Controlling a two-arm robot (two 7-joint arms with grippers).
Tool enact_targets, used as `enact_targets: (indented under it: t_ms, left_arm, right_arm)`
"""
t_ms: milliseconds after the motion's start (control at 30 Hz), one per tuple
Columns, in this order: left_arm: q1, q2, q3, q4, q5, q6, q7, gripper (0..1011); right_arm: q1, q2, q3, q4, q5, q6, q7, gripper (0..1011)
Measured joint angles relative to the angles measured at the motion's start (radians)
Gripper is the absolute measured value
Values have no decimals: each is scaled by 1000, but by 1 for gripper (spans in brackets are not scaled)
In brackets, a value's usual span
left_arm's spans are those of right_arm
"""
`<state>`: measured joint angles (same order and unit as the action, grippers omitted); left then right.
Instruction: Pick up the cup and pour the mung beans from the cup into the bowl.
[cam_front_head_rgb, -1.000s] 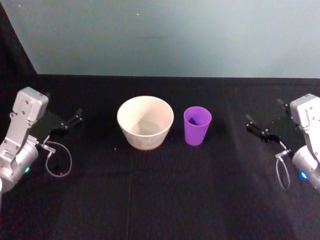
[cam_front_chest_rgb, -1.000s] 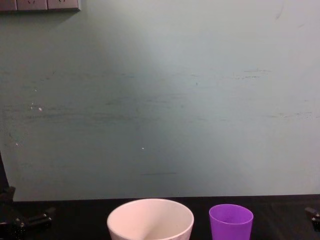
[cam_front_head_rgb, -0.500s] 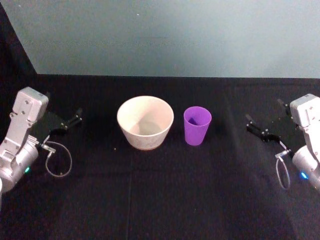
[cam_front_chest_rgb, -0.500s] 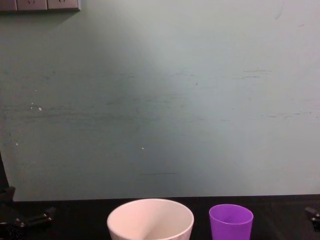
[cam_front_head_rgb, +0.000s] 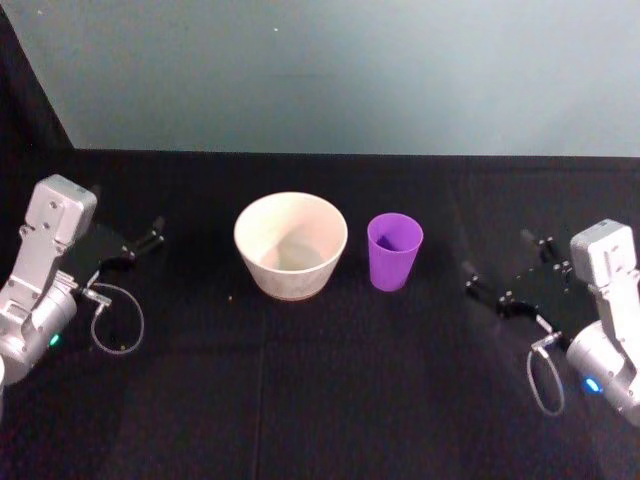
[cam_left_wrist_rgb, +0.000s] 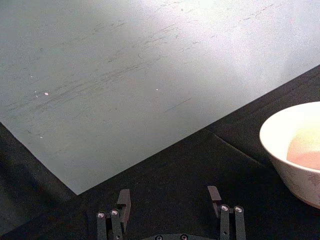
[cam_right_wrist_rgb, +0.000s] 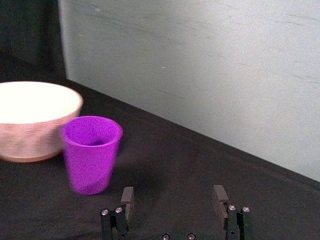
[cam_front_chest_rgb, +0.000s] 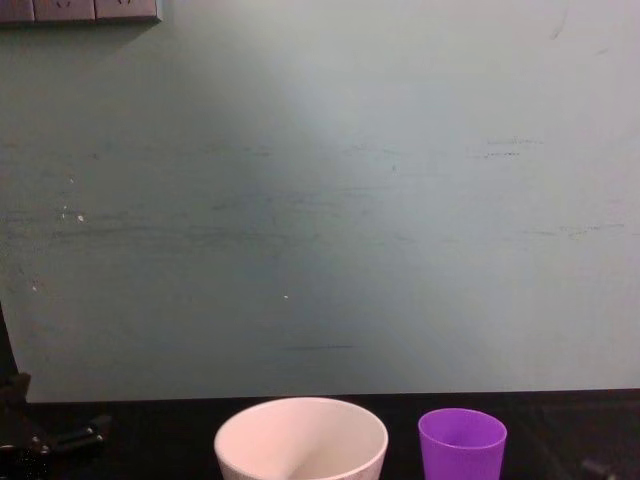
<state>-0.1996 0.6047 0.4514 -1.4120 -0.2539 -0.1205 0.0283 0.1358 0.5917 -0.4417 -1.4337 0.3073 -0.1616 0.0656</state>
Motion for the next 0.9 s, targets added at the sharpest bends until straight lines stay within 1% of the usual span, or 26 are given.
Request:
enact_targets:
  t_ms: [133,233,300,400,433,467,500,633,667,767,800,900]
  left_arm:
    - [0,0,0,0,0,0,0,1000]
    - [0,0,0,0,0,0,0,1000]
    - [0,0,0,0,0,0,0,1000]
    - [0,0,0,0,0,0,0,1000]
    - [0,0,0,0,0,0,0,1000]
    - [0,0,0,0,0,0,0,1000]
    - [0,0,0,0,0,0,0,1000]
    - [0,0,0,0,0,0,0,1000]
    - [0,0,0,0,0,0,0,1000]
    - [0,0,0,0,0,0,0,1000]
    - [0,0,0,0,0,0,0,1000]
    - [0,0,0,0,0,0,0,1000]
  right_arm:
    - [-10,-9,-16,-13,0,-7,48,1004]
    - [-4,-21,-26,-11,-1,-8,73,1004]
    - [6,-36,-36,-3,-2,-8,95,1004]
    - [23,-64,-45,20,1,-8,123,1004]
    - [34,-80,-49,33,6,-8,136,1004]
    - [34,-80,-49,33,6,-8,136,1004]
    - [45,-96,-51,48,12,-8,149,1004]
    - [77,-139,-49,96,38,-6,187,1004]
    - [77,-139,-49,96,38,-6,187,1004]
    - [99,-163,-48,124,38,-1,201,1004]
    - [99,-163,-48,124,38,-1,201,1004]
    - [125,-189,-48,152,30,6,209,1004]
